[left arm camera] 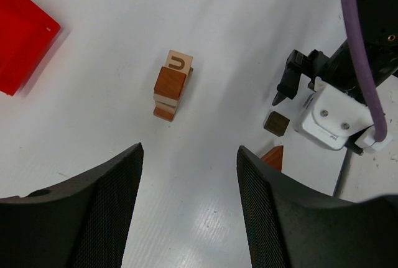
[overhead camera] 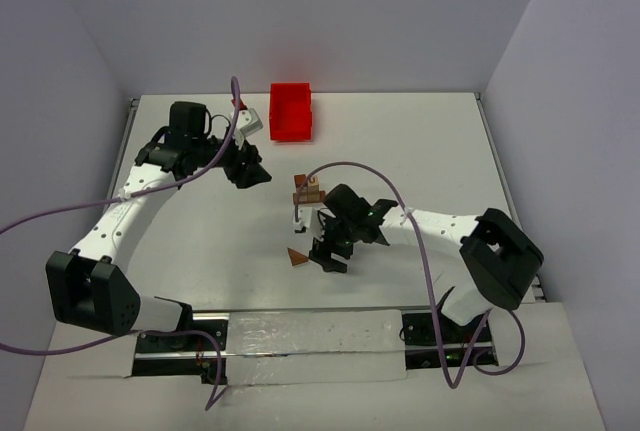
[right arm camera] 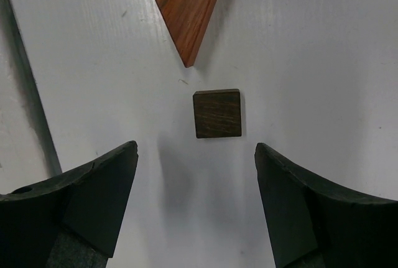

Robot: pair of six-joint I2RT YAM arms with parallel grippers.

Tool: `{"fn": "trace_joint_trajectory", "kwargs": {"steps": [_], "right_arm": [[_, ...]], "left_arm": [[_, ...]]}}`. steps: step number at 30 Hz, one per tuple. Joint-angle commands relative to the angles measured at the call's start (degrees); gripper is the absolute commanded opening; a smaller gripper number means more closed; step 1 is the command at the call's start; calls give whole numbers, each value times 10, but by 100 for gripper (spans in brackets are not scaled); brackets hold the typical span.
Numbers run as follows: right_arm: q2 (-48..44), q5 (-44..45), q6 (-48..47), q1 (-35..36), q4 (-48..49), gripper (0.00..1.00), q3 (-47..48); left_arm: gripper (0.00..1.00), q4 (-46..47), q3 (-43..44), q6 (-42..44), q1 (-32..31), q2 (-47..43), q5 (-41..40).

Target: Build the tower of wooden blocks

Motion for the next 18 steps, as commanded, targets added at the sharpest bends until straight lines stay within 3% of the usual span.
{"fn": "trace_joint_trajectory", "kwargs": {"steps": [1,12,18], "right_arm": [[23,30,5,9,5,83,45],[75,60,-4,22,-20,83,79],[89,79,-16,39,-24,77,86]], "left_arm": [[68,37,14,-8,3,-18,26],[68,40,10,9,3,-28,4],[68,40,11,17,3,-29,-3]]}}
